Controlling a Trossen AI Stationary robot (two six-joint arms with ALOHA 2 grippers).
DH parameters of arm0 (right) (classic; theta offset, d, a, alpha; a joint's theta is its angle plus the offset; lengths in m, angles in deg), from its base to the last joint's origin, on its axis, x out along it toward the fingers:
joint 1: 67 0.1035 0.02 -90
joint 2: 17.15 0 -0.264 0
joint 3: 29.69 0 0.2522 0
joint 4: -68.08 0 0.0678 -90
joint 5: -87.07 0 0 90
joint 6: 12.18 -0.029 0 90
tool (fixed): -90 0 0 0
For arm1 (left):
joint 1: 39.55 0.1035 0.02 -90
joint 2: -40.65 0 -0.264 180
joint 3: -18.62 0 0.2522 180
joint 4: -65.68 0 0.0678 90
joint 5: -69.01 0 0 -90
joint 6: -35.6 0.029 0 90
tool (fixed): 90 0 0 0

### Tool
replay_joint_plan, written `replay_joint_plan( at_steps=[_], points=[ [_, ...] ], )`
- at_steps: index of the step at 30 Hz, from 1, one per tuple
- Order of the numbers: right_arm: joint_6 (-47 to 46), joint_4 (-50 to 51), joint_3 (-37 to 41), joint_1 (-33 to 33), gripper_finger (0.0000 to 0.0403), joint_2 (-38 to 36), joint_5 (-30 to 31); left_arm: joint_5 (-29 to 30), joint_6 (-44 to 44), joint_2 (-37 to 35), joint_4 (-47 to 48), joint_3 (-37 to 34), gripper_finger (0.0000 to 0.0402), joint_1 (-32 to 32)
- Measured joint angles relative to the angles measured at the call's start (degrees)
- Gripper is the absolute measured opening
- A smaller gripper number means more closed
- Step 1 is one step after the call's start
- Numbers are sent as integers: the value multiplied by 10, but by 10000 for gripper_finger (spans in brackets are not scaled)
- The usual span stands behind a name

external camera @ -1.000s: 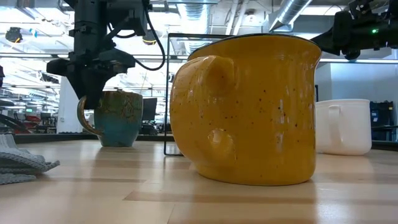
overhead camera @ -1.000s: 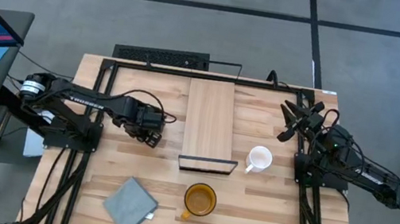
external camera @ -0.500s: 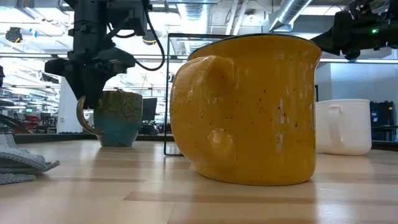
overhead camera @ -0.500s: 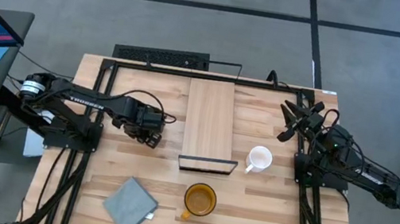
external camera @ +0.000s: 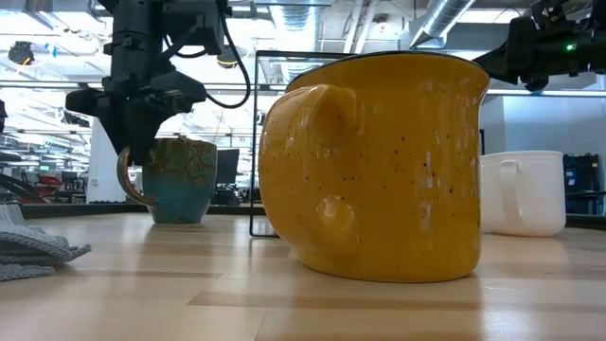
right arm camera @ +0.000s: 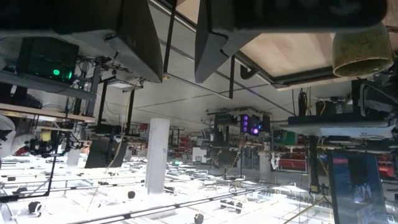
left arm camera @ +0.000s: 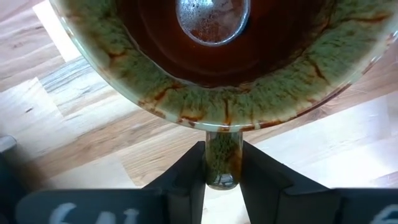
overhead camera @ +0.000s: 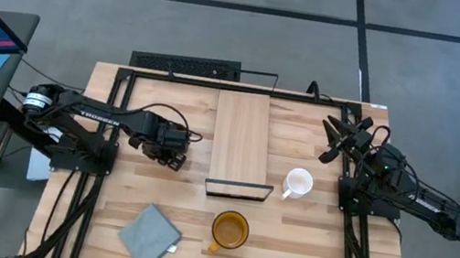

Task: Stack small to large cups/mugs on shelf
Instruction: Put the mug on the shelf

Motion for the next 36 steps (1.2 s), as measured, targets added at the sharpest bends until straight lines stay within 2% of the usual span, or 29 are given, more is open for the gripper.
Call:
replay_joint_plan(
  at_steps=[5, 23, 29, 36],
  points=[
    [0, 0, 0, 0, 118, 0, 0, 6, 0, 0, 0, 0, 43, 0],
    [0, 2, 0, 0, 118, 0, 0, 51, 21, 0, -2, 0, 43, 12],
    [0, 4, 0, 0, 118, 0, 0, 38, 89, 1, -44, 4, 43, 38],
    [-20, 15, 0, 0, 118, 0, 0, 36, 210, 1, -44, 73, 43, 100]
  ],
)
